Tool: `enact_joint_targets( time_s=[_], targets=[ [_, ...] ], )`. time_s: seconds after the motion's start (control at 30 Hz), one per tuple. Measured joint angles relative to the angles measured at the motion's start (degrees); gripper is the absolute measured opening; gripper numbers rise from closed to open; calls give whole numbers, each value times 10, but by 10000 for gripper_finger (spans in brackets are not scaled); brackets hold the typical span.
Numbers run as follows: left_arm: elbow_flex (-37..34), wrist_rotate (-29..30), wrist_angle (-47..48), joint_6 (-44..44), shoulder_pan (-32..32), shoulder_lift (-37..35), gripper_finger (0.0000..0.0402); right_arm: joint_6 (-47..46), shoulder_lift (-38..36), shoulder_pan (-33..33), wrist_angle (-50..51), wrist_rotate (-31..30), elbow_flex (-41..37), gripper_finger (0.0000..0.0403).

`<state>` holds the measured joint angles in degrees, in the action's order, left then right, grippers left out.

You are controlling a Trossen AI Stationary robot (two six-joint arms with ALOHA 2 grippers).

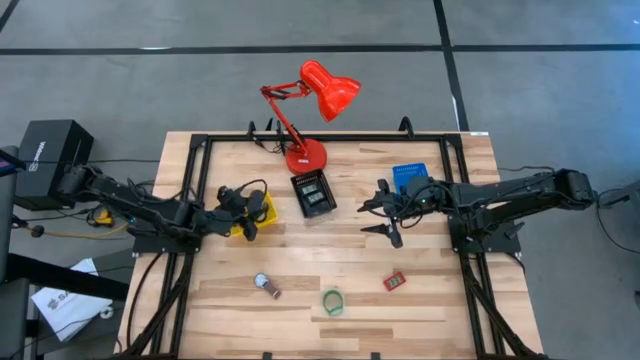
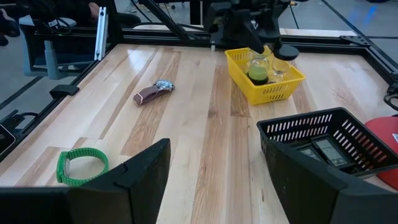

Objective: Pick & Place Office items
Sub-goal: Put the green hourglass into the yellow bin

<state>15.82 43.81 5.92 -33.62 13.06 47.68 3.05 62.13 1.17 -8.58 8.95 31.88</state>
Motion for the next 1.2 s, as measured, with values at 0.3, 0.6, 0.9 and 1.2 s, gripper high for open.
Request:
enact_joint_targets(
  time_s=[0.3, 0.6, 0.9, 1.2],
  targets=[
    [-21, 7, -26, 2, 0, -1, 230, 1, 0, 0, 0, 0, 0, 253],
    [-21, 4, -27, 3, 0, 0, 232, 2, 0, 0, 0, 0, 0, 253],
    [-22, 3, -36, 3, 0, 0, 214, 1, 0, 0, 0, 0, 0, 253],
    [-23, 9, -77, 64, 0, -7, 194, 0, 0, 0, 0, 0, 0, 253]
  ],
)
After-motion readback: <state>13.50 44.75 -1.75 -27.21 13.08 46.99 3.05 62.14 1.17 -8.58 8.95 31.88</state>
